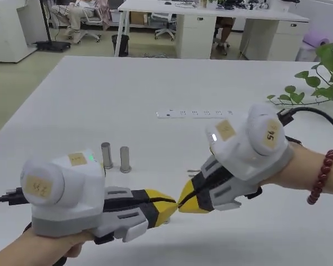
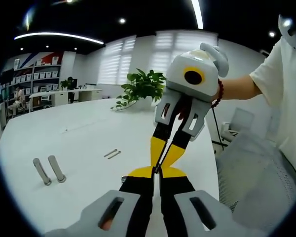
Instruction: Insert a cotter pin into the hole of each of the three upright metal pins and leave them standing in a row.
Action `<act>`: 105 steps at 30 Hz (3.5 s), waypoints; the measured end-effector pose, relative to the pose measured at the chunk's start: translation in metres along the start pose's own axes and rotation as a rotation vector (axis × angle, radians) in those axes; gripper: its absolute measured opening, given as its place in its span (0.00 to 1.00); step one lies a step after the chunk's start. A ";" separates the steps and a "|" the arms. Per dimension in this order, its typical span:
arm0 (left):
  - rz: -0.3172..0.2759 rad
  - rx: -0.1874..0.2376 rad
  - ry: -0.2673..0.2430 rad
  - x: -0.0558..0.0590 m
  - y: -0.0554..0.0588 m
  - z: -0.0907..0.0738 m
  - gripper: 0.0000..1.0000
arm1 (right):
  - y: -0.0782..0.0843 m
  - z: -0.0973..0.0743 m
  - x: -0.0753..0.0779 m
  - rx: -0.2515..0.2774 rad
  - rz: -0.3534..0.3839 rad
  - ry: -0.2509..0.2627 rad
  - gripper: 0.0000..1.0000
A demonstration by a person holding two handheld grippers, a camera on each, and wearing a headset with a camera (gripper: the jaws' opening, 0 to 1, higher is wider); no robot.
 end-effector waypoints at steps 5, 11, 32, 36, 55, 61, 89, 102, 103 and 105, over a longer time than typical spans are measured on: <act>-0.006 -0.014 -0.039 -0.004 0.003 0.000 0.08 | 0.000 0.000 0.003 -0.037 -0.024 0.003 0.02; -0.032 -0.011 -0.077 -0.007 0.008 -0.001 0.16 | 0.003 0.003 0.010 -0.085 -0.030 0.015 0.02; -0.030 -0.140 -0.208 -0.022 0.043 0.016 0.23 | 0.023 0.018 0.034 -0.210 -0.030 0.049 0.03; -0.034 -0.150 -0.212 -0.023 0.048 0.021 0.21 | 0.025 0.020 0.037 -0.218 -0.034 0.056 0.03; -0.045 -0.173 -0.244 -0.025 0.056 0.037 0.13 | 0.029 0.031 0.047 -0.226 -0.026 0.061 0.03; -0.036 -0.169 -0.252 -0.025 0.055 0.037 0.11 | 0.028 0.032 0.047 -0.231 -0.028 0.060 0.03; -0.007 -0.175 -0.236 -0.024 0.054 0.037 0.07 | 0.023 0.037 0.045 -0.262 -0.045 0.062 0.03; -0.016 -0.167 -0.239 -0.021 0.054 0.041 0.07 | 0.012 0.036 0.041 -0.269 -0.018 0.072 0.03; -0.016 -0.167 -0.239 -0.021 0.054 0.042 0.07 | 0.012 0.037 0.040 -0.270 -0.020 0.072 0.03; -0.018 -0.166 -0.240 -0.020 0.054 0.042 0.07 | 0.011 0.038 0.039 -0.267 -0.019 0.070 0.03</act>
Point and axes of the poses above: the centre of the closed fingertips' face, and the gripper's own axes: z roughly forward along the fingers, x roughly to its right, y roughly out of its underside, the point moved 8 cm from there along -z, roughly backward along the fingers, and after that the axes turned 13 degrees about z, right-handed, at the moved point
